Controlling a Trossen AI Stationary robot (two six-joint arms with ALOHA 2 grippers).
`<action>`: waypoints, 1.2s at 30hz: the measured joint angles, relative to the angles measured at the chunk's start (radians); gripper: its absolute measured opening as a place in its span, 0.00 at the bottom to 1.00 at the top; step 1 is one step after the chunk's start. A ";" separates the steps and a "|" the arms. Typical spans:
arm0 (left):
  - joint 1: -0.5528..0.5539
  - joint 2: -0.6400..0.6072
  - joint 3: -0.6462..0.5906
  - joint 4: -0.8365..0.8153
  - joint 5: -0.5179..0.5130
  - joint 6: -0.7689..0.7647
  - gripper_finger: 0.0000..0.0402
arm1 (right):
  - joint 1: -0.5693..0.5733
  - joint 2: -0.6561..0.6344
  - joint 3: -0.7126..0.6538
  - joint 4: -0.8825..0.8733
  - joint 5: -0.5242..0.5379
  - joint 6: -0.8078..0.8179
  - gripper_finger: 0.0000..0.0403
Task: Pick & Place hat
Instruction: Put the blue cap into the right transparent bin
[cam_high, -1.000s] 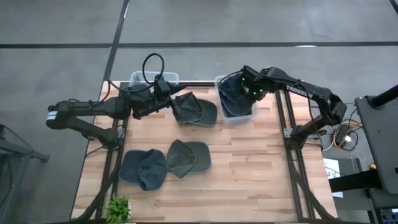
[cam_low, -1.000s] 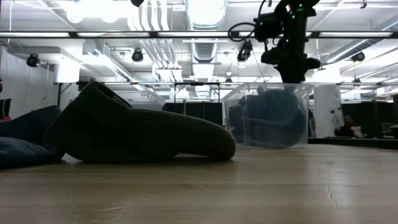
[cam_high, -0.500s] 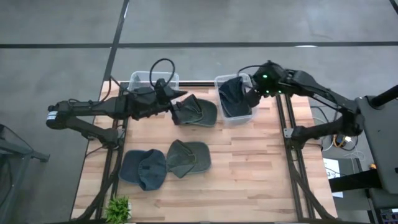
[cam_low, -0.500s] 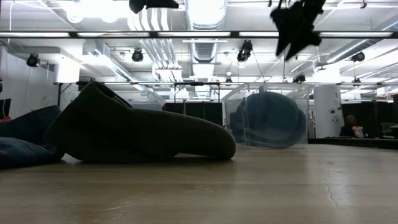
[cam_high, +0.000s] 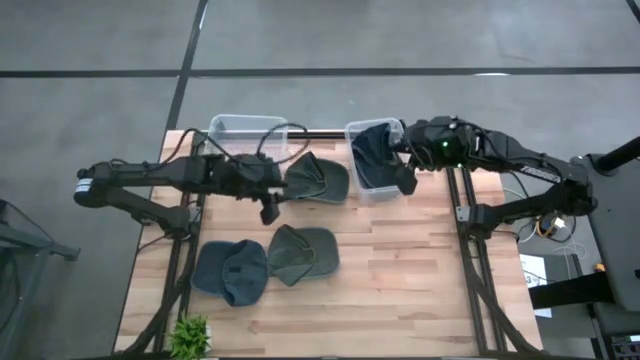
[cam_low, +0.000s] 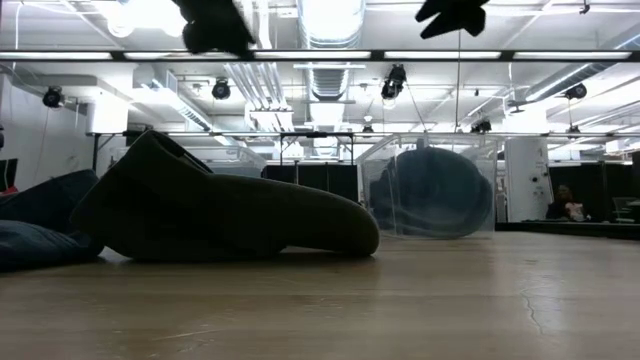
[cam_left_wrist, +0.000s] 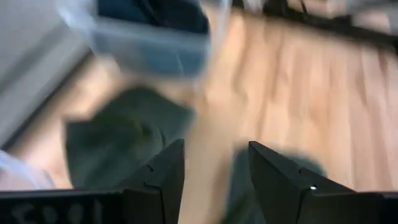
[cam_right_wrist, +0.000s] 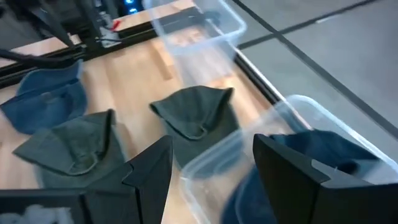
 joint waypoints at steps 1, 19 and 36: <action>0.000 0.003 -0.003 -0.047 0.034 -0.002 0.42 | 0.014 0.008 -0.001 0.009 0.000 -0.003 0.54; -0.015 0.148 -0.005 -0.542 0.189 -0.157 0.42 | 0.122 0.222 -0.001 0.029 0.024 -0.050 0.54; -0.108 0.443 -0.006 -0.607 0.239 -0.150 0.42 | 0.142 0.264 -0.001 0.046 0.024 -0.054 0.54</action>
